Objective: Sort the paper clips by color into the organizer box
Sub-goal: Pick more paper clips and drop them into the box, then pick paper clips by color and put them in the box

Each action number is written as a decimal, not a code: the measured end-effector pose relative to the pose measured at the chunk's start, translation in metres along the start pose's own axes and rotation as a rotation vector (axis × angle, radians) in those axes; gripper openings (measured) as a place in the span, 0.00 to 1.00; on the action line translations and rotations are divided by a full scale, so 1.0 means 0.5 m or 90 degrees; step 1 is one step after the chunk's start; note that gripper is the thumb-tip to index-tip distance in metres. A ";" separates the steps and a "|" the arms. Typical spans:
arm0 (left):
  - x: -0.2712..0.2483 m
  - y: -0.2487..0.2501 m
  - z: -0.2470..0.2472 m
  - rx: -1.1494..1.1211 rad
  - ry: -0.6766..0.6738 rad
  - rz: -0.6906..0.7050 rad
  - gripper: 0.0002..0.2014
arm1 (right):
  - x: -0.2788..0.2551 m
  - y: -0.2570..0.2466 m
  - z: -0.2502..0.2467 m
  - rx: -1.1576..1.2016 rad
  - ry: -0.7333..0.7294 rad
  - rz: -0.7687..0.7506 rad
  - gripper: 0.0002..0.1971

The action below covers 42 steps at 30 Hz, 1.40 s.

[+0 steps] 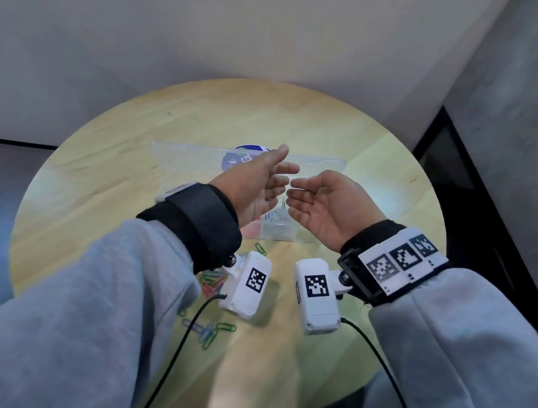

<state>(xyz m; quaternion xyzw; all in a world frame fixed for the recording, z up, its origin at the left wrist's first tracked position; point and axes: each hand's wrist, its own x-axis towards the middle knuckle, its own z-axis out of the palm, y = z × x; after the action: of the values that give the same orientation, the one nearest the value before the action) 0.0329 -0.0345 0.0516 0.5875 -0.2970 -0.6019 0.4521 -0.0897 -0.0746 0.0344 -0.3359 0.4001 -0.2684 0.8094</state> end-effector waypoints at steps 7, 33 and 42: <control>-0.058 0.002 -0.080 0.080 0.125 0.095 0.09 | -0.016 0.008 0.012 -0.243 0.060 -0.083 0.10; -0.118 -0.164 -0.136 0.982 0.057 -0.078 0.07 | -0.026 0.196 0.069 -1.230 -0.273 -0.105 0.09; -0.110 -0.168 -0.141 0.976 0.042 -0.120 0.06 | -0.022 0.197 0.067 -1.287 -0.274 -0.084 0.03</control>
<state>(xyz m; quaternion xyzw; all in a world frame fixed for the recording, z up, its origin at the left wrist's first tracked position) 0.0800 0.0618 -0.0083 0.7768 -0.5658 -0.2462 -0.1257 -0.0514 0.0063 -0.0198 -0.9207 0.2663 0.2147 0.1876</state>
